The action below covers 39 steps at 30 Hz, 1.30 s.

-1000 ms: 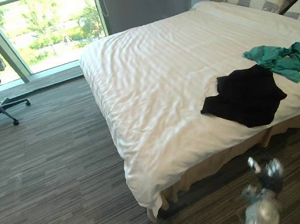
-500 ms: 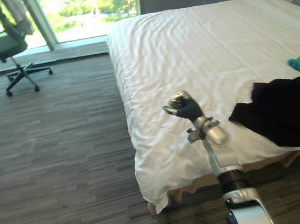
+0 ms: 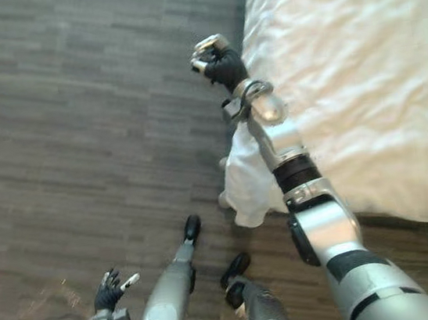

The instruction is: Tidy the bed and pick cloth on bed and put in laundry

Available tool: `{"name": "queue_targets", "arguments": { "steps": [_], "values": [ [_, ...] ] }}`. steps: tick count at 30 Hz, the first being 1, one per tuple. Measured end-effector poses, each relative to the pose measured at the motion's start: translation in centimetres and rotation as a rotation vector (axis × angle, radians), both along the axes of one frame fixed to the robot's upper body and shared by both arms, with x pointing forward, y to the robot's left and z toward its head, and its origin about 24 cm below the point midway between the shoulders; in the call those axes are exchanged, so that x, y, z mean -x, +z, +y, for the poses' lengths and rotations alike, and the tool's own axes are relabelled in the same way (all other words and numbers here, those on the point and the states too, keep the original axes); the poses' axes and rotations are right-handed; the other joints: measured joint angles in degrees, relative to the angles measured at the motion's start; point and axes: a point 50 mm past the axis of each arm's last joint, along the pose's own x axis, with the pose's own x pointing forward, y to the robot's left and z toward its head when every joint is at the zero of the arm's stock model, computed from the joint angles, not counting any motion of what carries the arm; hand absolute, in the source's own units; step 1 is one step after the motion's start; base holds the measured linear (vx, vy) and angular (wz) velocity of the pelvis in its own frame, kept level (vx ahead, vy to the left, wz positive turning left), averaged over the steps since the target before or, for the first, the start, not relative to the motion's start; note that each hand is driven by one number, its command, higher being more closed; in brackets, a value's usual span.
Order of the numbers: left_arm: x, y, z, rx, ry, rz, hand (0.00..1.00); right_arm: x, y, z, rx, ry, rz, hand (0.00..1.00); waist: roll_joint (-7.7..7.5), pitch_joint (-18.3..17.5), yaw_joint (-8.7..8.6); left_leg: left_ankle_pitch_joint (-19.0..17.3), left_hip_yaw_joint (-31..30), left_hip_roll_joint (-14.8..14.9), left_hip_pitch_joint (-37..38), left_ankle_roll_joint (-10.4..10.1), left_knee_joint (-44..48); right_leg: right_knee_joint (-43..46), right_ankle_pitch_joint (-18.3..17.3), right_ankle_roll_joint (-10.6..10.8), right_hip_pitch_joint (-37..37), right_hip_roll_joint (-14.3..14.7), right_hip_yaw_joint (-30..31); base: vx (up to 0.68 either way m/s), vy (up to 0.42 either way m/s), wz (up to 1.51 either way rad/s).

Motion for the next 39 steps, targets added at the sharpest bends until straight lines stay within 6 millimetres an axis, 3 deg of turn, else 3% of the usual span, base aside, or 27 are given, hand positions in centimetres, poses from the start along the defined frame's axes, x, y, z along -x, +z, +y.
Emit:
{"name": "queue_targets", "arguments": {
  "steps": [2,4,6,8,10,18,22,24,25,26,28,29,31,32,34,37,39],
  "values": [
    [-0.9,0.2,-0.8,0.011,-0.026,-0.014,0.00,0.0,0.7,-1.4,-0.022,-0.061,-0.014,1.00,1.14,0.57,0.13,0.74,0.01,0.08,-2.86,0.05,0.12,2.01,-0.22,-0.33,-3.60,-0.46,0.06,-0.05,0.029,-0.04],
    [-2.8,0.7,-3.0,0.048,-0.086,-0.047,0.00,-0.2,2.0,-3.7,-0.053,-0.154,-0.036,1.00,3.49,1.59,0.94,1.49,0.95,0.13,-6.72,-0.01,0.29,6.28,-1.08,-0.90,-9.69,-1.81,1.00,-0.07,0.016,-0.23],
    [-3.6,1.0,-4.4,0.082,-0.099,-0.071,0.00,-0.1,2.4,-4.6,-0.055,-0.190,-0.043,1.00,4.89,1.82,1.29,1.77,1.82,-0.14,-8.63,0.37,1.02,9.17,-1.96,-0.96,-12.79,-2.93,1.83,-0.06,0.001,-0.22],
    [-4.3,1.3,-5.6,0.105,-0.108,-0.084,0.00,0.0,2.9,-4.5,-0.060,-0.197,-0.049,1.00,6.19,1.84,1.21,2.15,2.84,-0.44,-10.53,0.34,1.11,12.56,-3.13,-1.05,-16.59,-4.14,3.20,-0.08,-0.019,-0.21],
    [-5.1,1.7,-6.7,0.125,-0.120,-0.099,0.00,0.8,4.8,-3.2,-0.048,-0.156,-0.120,1.00,7.33,1.67,1.19,2.36,4.00,-0.51,-12.90,-0.09,1.10,15.92,-4.43,-1.64,-21.08,-5.24,4.27,-0.07,-0.043,-0.16],
    [-6.3,3.0,-7.8,0.165,-0.111,-0.167,0.00,2.1,6.7,-0.9,-0.096,-0.036,-0.189,1.00,7.51,1.71,0.22,2.66,6.12,0.03,-17.87,-0.33,2.92,20.10,-5.86,-2.43,-27.61,-6.04,5.79,-0.03,-0.051,-0.06],
    [-6.5,3.3,-7.8,0.186,-0.047,-0.186,0.00,2.2,5.7,-0.1,-0.183,0.059,-0.143,1.00,5.87,1.25,-1.18,0.94,8.02,0.04,-19.29,0.42,5.89,20.32,-5.62,-2.19,-28.53,-6.27,7.27,0.01,-0.018,-0.15],
    [-6.5,3.4,-7.2,0.189,-0.009,-0.192,0.00,2.2,4.2,0.8,-0.227,0.136,-0.101,1.00,4.48,1.29,-2.52,-0.36,9.08,0.17,-19.57,0.78,7.87,20.05,-5.27,-2.05,-28.22,-6.31,8.03,0.03,-0.006,-0.19],
    [-6.4,3.3,-6.8,0.188,0.008,-0.189,0.00,2.1,1.8,1.2,-0.263,0.187,-0.037,1.00,3.34,1.25,-3.53,-1.61,9.77,0.32,-19.56,0.92,9.55,19.67,-5.08,-1.86,-27.47,-6.29,8.35,0.03,-0.004,-0.18],
    [-6.4,3.3,-6.8,0.188,0.010,-0.188,0.00,2.0,1.3,1.2,-0.268,0.192,-0.023,1.00,3.18,1.22,-3.70,-1.84,9.85,0.34,-19.56,0.99,9.94,19.60,-5.05,-1.82,-27.30,-6.29,8.39,0.03,0.002,-0.19],
    [-6.3,3.5,-6.1,0.170,0.023,-0.191,0.00,2.1,-3.7,1.4,-0.297,0.236,0.112,1.00,1.36,1.09,-4.80,-3.61,11.06,0.55,-19.31,1.17,12.36,19.43,-4.85,-1.50,-26.26,-6.29,9.29,0.03,0.009,-0.17],
    [-6.3,3.5,-6.0,0.166,0.029,-0.189,0.00,2.2,-5.0,1.4,-0.302,0.243,0.153,1.00,1.11,1.06,-5.32,-3.85,11.25,0.58,-19.16,1.19,12.72,19.34,-4.75,-1.39,-25.90,-6.30,9.37,0.03,0.021,-0.13],
    [-6.3,3.4,-5.9,0.162,0.030,-0.168,0.00,2.9,-10.5,0.3,-0.312,0.252,0.310,1.00,0.86,1.16,-6.31,-4.30,12.15,0.56,-17.25,1.25,12.91,18.86,-4.10,-1.19,-24.03,-6.46,9.60,0.02,0.026,-0.15],
    [-6.2,3.3,-5.8,0.160,0.031,-0.159,0.00,3.2,-11.7,0.3,-0.318,0.257,0.345,1.00,0.84,1.17,-6.61,-4.41,12.38,0.50,-16.50,1.30,12.89,18.73,-4.06,-1.15,-23.34,-6.52,9.70,0.00,0.030,-0.23],
    [-6.0,3.0,-5.6,0.145,0.024,-0.121,0.00,4.2,-16.3,-0.5,-0.378,0.246,0.483,1.00,0.24,1.26,-7.68,-4.74,13.52,0.20,-12.44,0.96,11.56,18.52,-4.00,-1.06,-20.51,-6.71,10.87,-0.01,0.026,-0.25],
    [-5.8,2.7,-5.1,0.124,0.006,-0.088,0.00,5.7,-20.5,-2.5,-0.422,0.192,0.605,1.00,-0.34,1.08,-9.83,-3.81,13.68,0.00,-8.34,0.66,8.68,17.48,-3.90,-0.90,-17.69,-6.53,11.14,-0.03,0.009,-0.14],
    [-5.5,2.4,-5.0,0.109,-0.010,-0.068,0.00,6.5,-22.1,-4.1,-0.453,0.135,0.648,1.00,-0.46,1.06,-10.72,-2.70,13.74,0.09,-5.75,0.46,6.21,16.31,-3.53,-0.80,-15.96,-5.95,11.20,-0.02,-0.001,-0.13]
  ]
}}
